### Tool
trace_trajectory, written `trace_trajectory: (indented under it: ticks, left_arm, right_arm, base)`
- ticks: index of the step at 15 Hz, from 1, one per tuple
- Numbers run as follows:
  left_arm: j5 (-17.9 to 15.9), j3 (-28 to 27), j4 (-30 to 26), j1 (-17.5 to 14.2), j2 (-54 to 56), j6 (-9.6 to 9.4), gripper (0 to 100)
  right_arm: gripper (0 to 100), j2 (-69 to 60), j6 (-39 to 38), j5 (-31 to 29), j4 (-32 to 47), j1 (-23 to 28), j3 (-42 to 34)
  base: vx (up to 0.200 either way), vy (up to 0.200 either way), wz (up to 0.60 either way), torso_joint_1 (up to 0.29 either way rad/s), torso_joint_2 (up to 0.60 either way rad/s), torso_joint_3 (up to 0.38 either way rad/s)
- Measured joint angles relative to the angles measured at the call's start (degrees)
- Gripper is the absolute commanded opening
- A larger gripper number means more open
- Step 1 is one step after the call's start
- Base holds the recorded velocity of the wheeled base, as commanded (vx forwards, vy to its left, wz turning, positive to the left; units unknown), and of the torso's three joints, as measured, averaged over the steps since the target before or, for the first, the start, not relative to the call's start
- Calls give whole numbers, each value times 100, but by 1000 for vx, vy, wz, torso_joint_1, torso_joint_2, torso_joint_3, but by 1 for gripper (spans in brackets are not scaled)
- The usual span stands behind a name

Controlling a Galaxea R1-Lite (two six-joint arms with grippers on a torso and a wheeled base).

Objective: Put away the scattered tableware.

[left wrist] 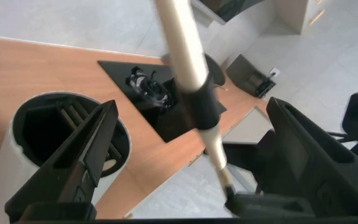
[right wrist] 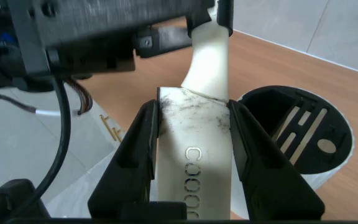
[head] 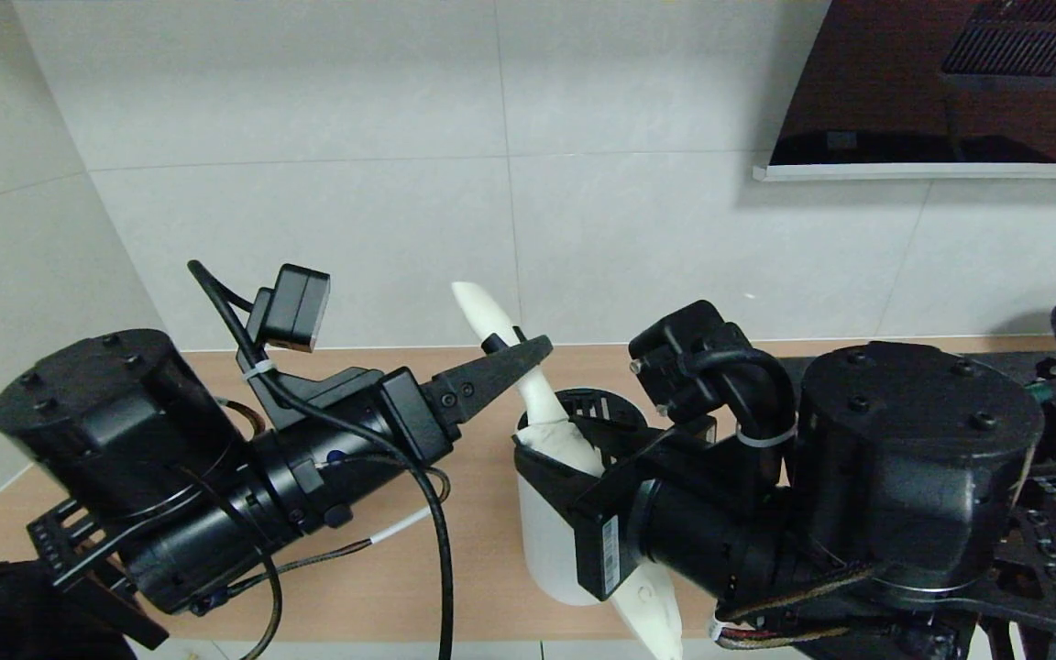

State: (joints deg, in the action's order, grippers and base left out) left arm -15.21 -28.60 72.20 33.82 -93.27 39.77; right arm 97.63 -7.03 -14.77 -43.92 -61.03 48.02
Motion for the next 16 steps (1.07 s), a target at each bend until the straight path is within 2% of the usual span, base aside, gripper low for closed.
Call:
trace_trajectory:
  ticks: [9, 10, 16]
  left_arm:
    - [-2, 33, 27, 11, 2, -2, 100]
    - [0, 33, 24, 11, 2, 0, 0]
    - [-24, 60, 41, 16, 2, -13, 0]
  right_arm:
    - [0, 18, 1, 11, 0, -157, -69]
    - [0, 18, 0, 9, 0, -171, -80]
    - [0, 16, 1, 11, 13, -215, -113]
  base:
    - [0, 0, 0, 0, 0, 0]
    - [0, 0, 0, 0, 0, 0]
    - [0, 0, 0, 0, 0, 0]
